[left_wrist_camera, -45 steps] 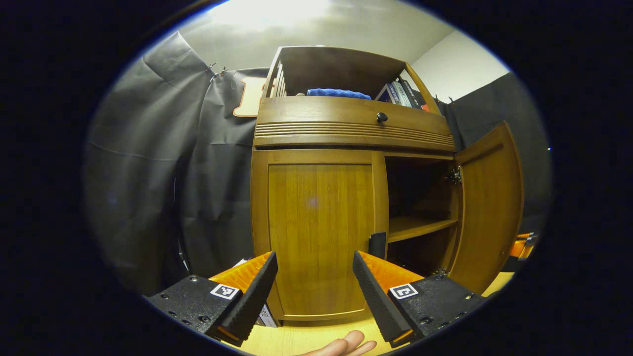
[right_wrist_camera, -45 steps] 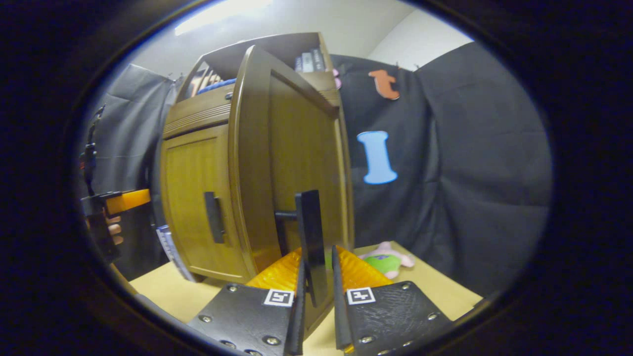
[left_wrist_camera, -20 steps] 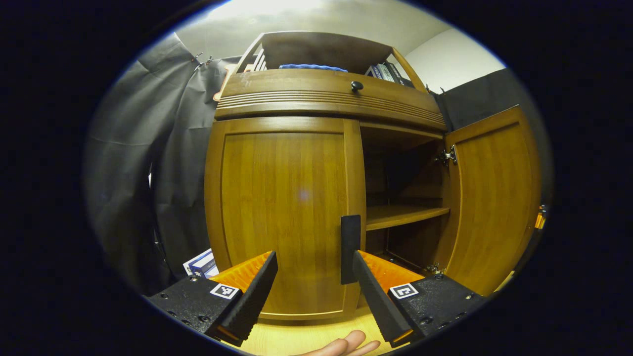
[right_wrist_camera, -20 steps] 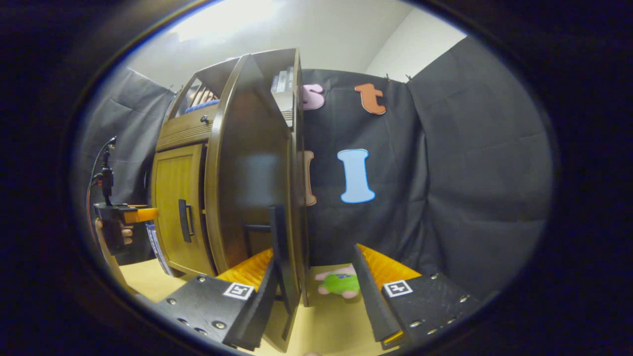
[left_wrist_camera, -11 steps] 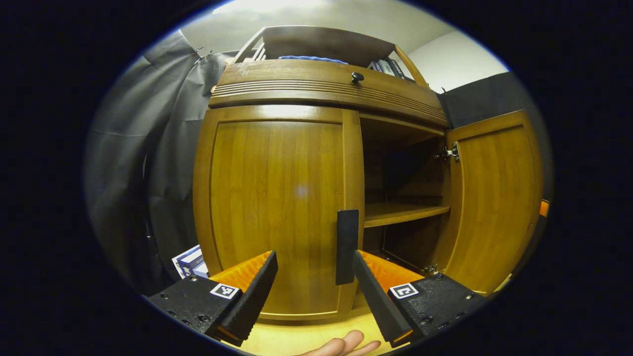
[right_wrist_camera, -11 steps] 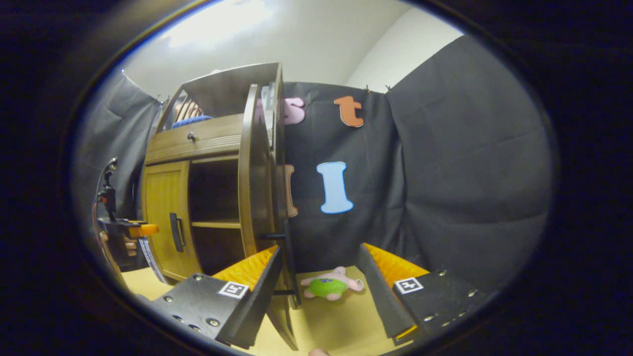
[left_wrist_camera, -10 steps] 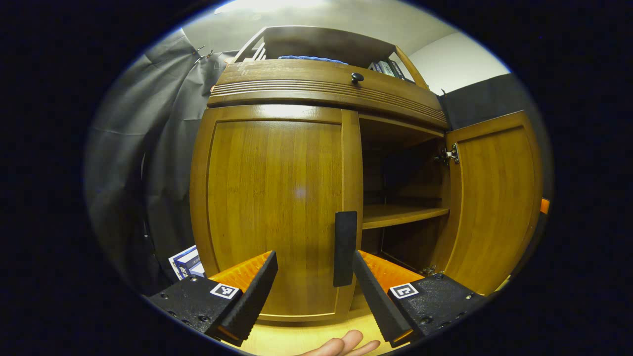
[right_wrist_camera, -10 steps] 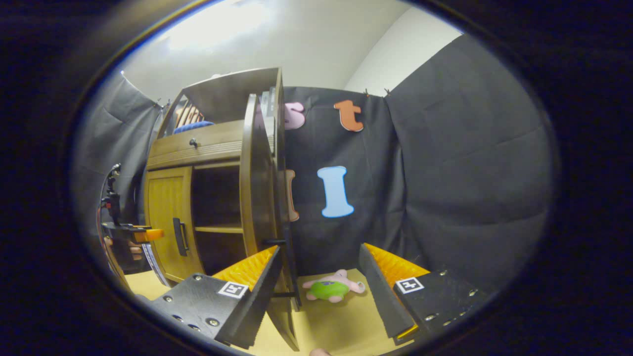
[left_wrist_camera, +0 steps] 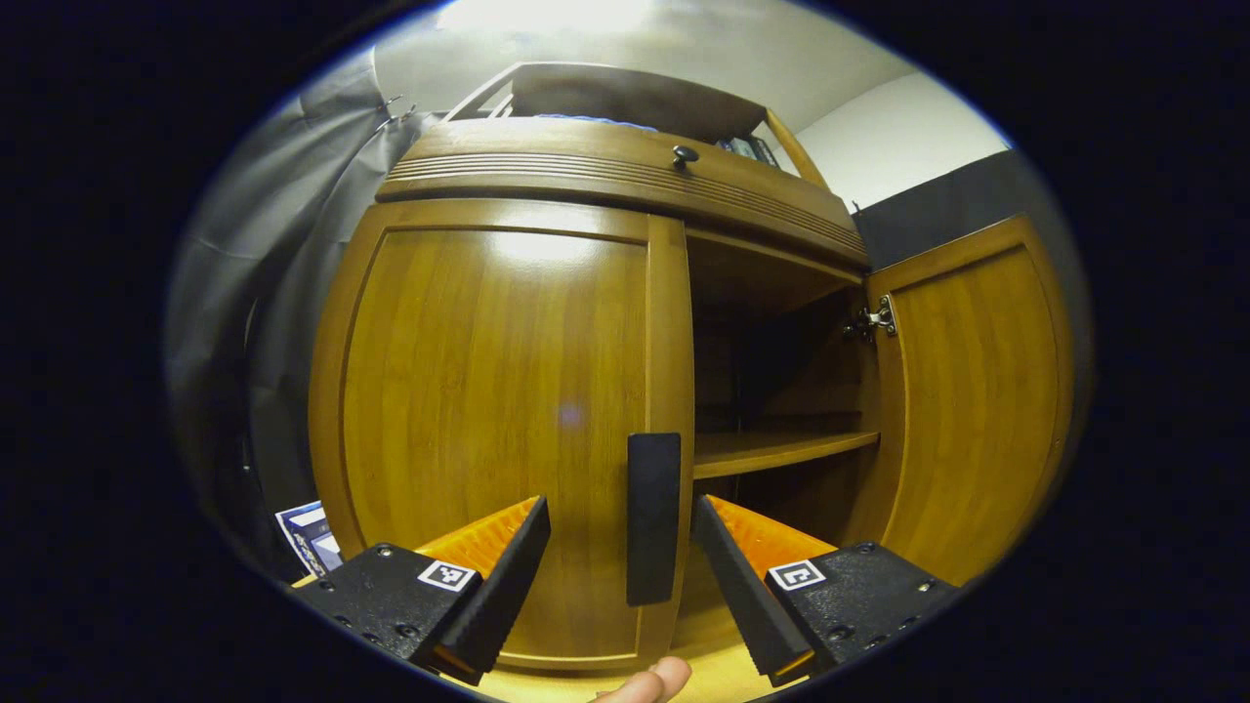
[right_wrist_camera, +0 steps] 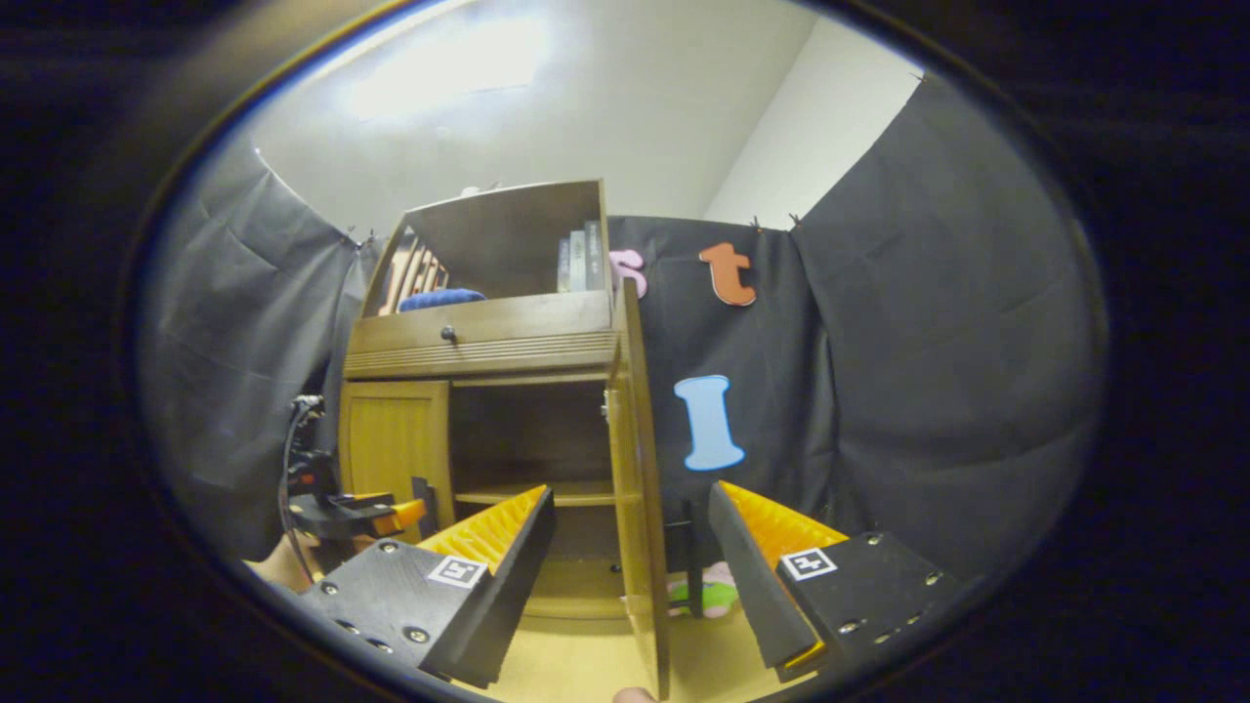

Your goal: Open the right door of the double-door shoe cabinet with the right hand, and open the left door with the left hand.

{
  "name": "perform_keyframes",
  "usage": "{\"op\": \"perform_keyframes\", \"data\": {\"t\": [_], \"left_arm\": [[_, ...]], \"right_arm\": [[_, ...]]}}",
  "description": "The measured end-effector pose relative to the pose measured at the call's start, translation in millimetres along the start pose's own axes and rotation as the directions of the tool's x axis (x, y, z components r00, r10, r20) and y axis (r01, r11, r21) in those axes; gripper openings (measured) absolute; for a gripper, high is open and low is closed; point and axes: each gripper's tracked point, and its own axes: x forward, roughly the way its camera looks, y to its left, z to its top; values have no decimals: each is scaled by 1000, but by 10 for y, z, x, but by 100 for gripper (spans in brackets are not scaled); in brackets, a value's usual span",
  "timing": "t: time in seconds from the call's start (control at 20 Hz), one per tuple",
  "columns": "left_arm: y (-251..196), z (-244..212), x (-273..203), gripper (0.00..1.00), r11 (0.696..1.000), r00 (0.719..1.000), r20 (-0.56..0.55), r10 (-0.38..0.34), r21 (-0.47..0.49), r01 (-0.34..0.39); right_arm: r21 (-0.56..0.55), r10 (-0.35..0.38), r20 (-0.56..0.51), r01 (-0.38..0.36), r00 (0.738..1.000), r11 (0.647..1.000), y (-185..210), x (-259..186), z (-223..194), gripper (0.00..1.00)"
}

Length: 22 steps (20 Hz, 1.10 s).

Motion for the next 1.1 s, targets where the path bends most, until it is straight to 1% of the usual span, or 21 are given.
{"op": "perform_keyframes", "data": {"t": [0.1, 0.2, 0.25, 0.3, 0.35, 0.4, 0.45, 0.5, 0.6, 0.65, 0.7, 0.75, 0.8, 0.95, 1.0, 1.05, 1.1], "left_arm": [[-35, -119, 61, 88, 1000, 1000, -8, -8, 18, 8], [-85, -213, 155, 83, 1000, 1000, -12, -23, -9, 22], [-63, -223, 210, 80, 1000, 1000, -4, -12, -14, 12], [-36, -260, 256, 77, 1000, 1000, -4, -1, -17, 1], [-23, -277, 258, 75, 1000, 1000, -5, 25, -13, -25], [-80, -217, 272, 70, 1000, 1000, 10, 7, 10, -7], [-145, -188, 327, 65, 998, 999, 6, -32, 57, 32], [-129, -191, 276, 55, 995, 998, -30, -46, 87, 49], [-158, -217, 333, 34, 996, 996, -69, -58, 68, 63], [-160, -246, 328, 34, 996, 992, -110, -66, 49, 72], [-160, -239, 290, 32, 996, 988, -135, -75, 29, 80], [-164, -248, 280, 31, 997, 985, -157, -77, 7, 79], [-167, -245, 260, 31, 997, 981, -175, -77, 2, 79], [-168, -167, 218, 31, 996, 979, -183, -88, 12, 92], [-168, -120, 200, 29, 995, 979, -183, -95, 5, 98], [-169, -82, 182, 30, 995, 978, -184, -101, -2, 103], [-170, -34, 169, 29, 994, 977, -183, -105, -4, 106]], "right_arm": [[14, 19, -10, -19, 1000, 1000, 125, 6, -18, 94], [16, 37, -25, -37, 999, 999, 242, -16, -55, 94], [11, 52, -27, -52, 998, 999, 310, -25, -66, 88], [2, 61, -31, -61, 998, 998, 363, -29, -80, 88], [-11, 60, -36, -60, 998, 998, 382, -32, -85, 87], [-18, 58, -42, -59, 997, 998, 392, -31, -96, 94], [-17, 64, -45, -65, 997, 998, 429, -40, -94, 93], [-16, 69, -43, -70, 997, 997, 492, -60, -88, 87], [-28, 64, -36, -65, 997, 998, 566, -94, -92, 87], [-37, 70, -33, -71, 997, 997, 627, -115, -94, 93], [-50, 73, -33, -75, 997, 996, 677, -124, -105, 87], [-62, 73, -38, -75, 997, 995, 721, -128, -112, 87], [-74, 76, -43, -79, 996, 994, 772, -144, -127, 87], [-102, 88, -41, -92, 995, 991, 907, -147, -101, 87], [-112, 91, -40, -95, 995, 989, 951, -153, -98, 87], [-120, 97, -37, -101, 995, 988, 1009, -172, -80, 87], [-130, 105, -33, -108, 994, 986, 1083, -209, -69, 87]]}}
